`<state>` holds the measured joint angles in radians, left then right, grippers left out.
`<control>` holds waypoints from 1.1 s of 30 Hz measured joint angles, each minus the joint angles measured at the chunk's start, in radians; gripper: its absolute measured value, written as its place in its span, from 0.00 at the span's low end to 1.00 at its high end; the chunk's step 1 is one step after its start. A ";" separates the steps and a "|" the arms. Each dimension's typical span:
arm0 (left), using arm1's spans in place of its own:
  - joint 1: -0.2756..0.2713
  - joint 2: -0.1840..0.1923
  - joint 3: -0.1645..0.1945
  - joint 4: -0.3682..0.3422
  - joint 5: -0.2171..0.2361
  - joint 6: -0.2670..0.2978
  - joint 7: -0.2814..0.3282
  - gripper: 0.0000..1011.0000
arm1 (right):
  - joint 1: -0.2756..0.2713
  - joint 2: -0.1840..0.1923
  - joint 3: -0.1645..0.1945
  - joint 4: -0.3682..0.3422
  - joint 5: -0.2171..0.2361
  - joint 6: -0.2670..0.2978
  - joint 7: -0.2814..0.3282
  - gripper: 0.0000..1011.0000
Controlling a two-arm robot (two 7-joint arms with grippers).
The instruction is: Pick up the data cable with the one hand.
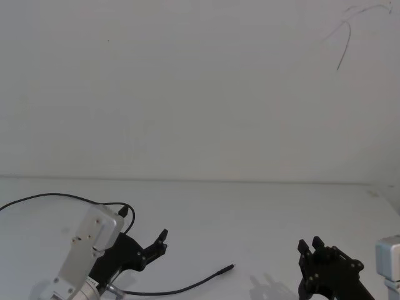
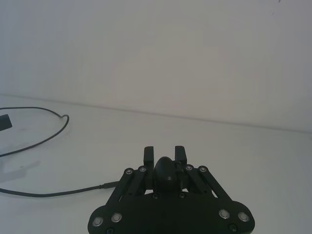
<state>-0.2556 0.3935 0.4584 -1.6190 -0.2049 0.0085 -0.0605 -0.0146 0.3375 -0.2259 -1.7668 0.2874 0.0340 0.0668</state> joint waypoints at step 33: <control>-0.230 0.124 0.095 0.254 -0.094 -0.024 -0.591 0.99 | 0.000 0.000 0.000 0.000 0.000 0.000 0.000 0.25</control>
<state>-0.4853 0.5172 0.5535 -1.3648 -0.2988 -0.0152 -0.6517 -0.0146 0.3375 -0.2259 -1.7668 0.2874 0.0340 0.0668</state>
